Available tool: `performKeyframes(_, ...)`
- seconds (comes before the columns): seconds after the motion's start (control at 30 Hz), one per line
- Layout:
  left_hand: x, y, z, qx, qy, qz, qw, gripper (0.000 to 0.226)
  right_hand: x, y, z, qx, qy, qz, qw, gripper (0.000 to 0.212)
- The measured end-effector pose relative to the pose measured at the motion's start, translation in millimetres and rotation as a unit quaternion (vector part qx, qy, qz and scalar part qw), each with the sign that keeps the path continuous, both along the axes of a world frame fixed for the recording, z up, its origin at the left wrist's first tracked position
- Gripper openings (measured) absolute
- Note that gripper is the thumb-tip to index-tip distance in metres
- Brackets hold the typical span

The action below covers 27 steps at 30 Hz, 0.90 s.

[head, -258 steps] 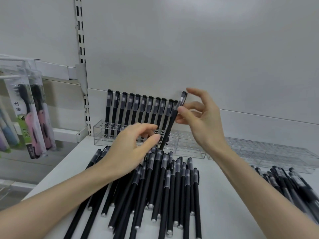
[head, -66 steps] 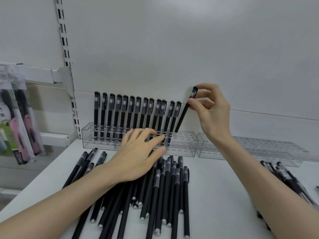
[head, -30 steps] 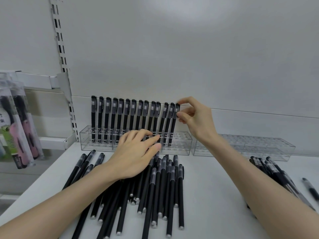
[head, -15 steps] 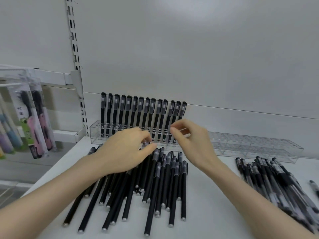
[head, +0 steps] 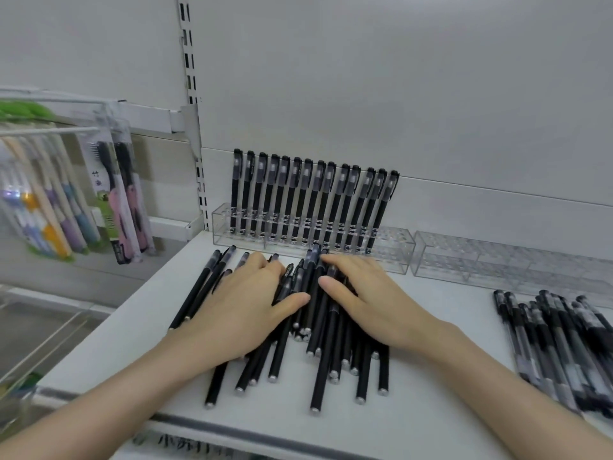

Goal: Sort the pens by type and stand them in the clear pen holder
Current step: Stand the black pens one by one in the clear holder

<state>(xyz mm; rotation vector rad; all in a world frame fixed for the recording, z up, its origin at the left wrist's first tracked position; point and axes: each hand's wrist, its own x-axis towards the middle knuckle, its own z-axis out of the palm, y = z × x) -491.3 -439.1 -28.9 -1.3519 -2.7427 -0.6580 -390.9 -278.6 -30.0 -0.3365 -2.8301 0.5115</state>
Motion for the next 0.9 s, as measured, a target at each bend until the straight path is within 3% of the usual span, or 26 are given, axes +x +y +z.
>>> performKeyframes(0.33, -17, 13, 18, 0.018, -0.116, 0.008, 0.993, 0.047, 1, 1, 2, -0.002, -0.001, 0.000, 1.000, 0.049)
performKeyframes(0.63, -22, 8, 15, 0.095, -0.172, 0.009, 0.980, 0.022, 0, 4, 2, -0.004, 0.015, -0.007, 1.000, 0.048)
performKeyframes(0.77, -26, 2, 13, 0.156, -0.269, -0.020, 0.950, 0.013, 1, 4, 3, -0.008, 0.018, -0.004, 1.000, 0.047)
performKeyframes(0.9, -21, 3, 29, 0.265, -0.414, -0.052, 0.869, 0.007, 2, 2, 11, -0.059, 0.087, -0.005, 0.994, 0.041)
